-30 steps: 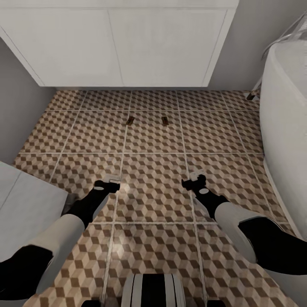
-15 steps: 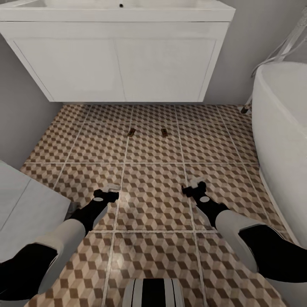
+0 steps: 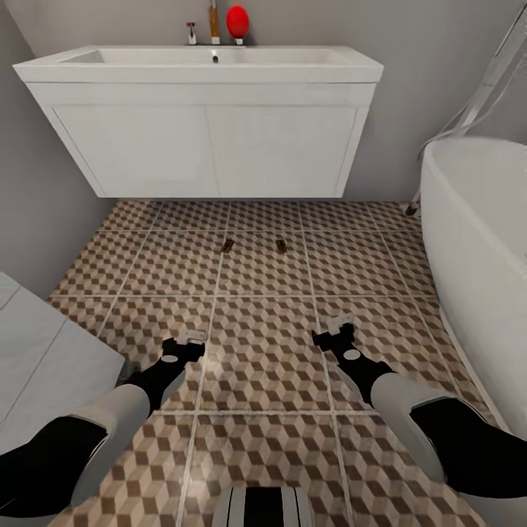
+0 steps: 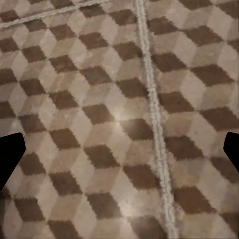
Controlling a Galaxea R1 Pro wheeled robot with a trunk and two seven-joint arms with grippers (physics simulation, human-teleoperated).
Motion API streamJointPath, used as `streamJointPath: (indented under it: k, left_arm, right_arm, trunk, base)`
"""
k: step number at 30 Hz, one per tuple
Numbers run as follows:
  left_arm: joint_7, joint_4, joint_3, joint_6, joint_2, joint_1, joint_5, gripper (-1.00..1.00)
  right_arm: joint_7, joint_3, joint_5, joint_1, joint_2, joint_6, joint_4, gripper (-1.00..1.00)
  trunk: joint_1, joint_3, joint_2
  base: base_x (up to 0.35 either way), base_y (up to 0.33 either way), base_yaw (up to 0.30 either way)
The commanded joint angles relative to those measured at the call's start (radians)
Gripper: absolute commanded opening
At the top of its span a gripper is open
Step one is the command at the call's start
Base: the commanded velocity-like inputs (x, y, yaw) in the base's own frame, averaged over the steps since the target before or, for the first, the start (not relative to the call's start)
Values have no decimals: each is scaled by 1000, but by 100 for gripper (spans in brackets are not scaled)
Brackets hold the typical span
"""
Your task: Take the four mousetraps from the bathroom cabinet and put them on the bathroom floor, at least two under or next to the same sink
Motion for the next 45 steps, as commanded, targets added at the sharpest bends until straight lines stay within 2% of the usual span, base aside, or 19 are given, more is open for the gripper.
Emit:
streamJointPath:
  k: [1, 10, 15, 20, 29, 33, 41, 43, 45]
  left_arm:
    - [4, 13, -9, -10, -1, -1, 9, 100]
    - [3, 118, -9, -93, -6, -1, 9, 100]
    - [3, 184, -8, -148, -14, -1, 10, 100]
    - [2, 207, -7, -175, -16, 12, 13, 100]
    - [-2, 212, -7, -210, -15, 71, 14, 100]
    - [-3, 213, -7, -272, -10, 124, 14, 100]
    - [-6, 213, -7, -284, 4, 174, 14, 100]
    - [-7, 213, -7, -288, 5, 195, 14, 100]
    - [-7, 213, -7, -297, 6, 202, 14, 100]
  right_arm:
    - [-8, 1, 10, 4, 0, -2, 1, 100]
    - [-8, 1, 9, 22, 0, -25, 2, 100]
    - [-9, 1, 9, 52, 1, -34, 2, 100]
    - [-9, 1, 8, 93, 3, -40, 1, 100]
    - [-8, 1, 2, 166, 5, -76, 1, 100]
    - [-9, 0, -24, 216, 4, -106, 2, 100]
    - [-9, 0, -86, 280, 2, -136, 2, 100]
    - [-9, 0, -109, 313, 1, -147, 2, 100]
    - [-9, 0, -115, 325, 1, -154, 2, 100]
  trunk:
    - [-1, 5, 0]
    - [-5, 54, 2]
    - [-7, 81, 3]
    - [-9, 107, 4]
    - [-13, 156, 7]
    - [-28, 174, 35]
    - [-59, 210, 91]
    - [-67, 219, 105]
    - [-74, 228, 119]
  base:
    - [0, 0, 0]
    - [0, 0, 0]
    - [0, 0, 0]
    - [0, 0, 0]
    - [0, 0, 0]
    - [0, 0, 0]
    - [0, 0, 0]
    - [0, 0, 0]
    - [0, 0, 0]
